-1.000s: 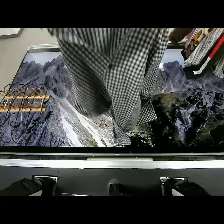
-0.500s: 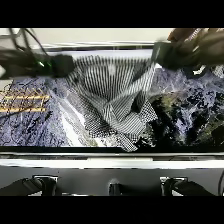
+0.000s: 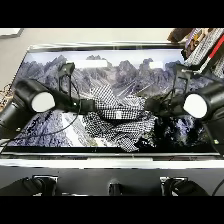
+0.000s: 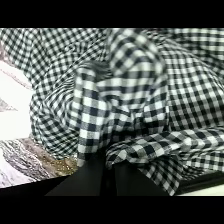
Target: Fold the clothes and pants, and hang the long-sleeved shirts on hangers.
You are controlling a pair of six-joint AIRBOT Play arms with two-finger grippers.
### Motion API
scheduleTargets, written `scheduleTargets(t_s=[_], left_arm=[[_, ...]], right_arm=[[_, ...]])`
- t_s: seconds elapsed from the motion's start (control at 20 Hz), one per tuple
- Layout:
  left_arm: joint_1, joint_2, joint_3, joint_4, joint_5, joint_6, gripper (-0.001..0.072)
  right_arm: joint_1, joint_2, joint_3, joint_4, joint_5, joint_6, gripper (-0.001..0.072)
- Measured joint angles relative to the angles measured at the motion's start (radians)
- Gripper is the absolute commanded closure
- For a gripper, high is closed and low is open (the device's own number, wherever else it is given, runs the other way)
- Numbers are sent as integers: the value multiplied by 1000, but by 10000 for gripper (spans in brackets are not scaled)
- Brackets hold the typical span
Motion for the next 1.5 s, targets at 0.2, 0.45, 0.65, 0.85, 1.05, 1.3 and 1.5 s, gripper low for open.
scheduleTargets(t_s=[0.2, 0.45, 0.65, 0.85, 1.05, 1.3, 1.5], left_arm=[[-14, 5, -55, 72, 65, -84, 690], [-14, -7, -89, 135, 123, -113, 684], [-5, -32, -118, 92, 176, -81, 183], [58, -29, -117, 16, 177, -13, 93], [263, 59, -127, -5, 91, 95, 91], [611, 170, -201, 8, 2, 283, 98], [799, 191, -251, 27, -83, 383, 90]], right_arm=[[2, -22, -68, 56, -193, 61, 679], [20, -102, -88, 111, -312, 79, 679], [77, -122, -91, 89, -336, 120, 679], [103, -128, -92, 51, -338, 139, 679], [109, -129, -92, 39, -347, 146, 679], [111, -129, -92, 33, -348, 140, 678], [111, -129, -92, 32, -344, 130, 678]])
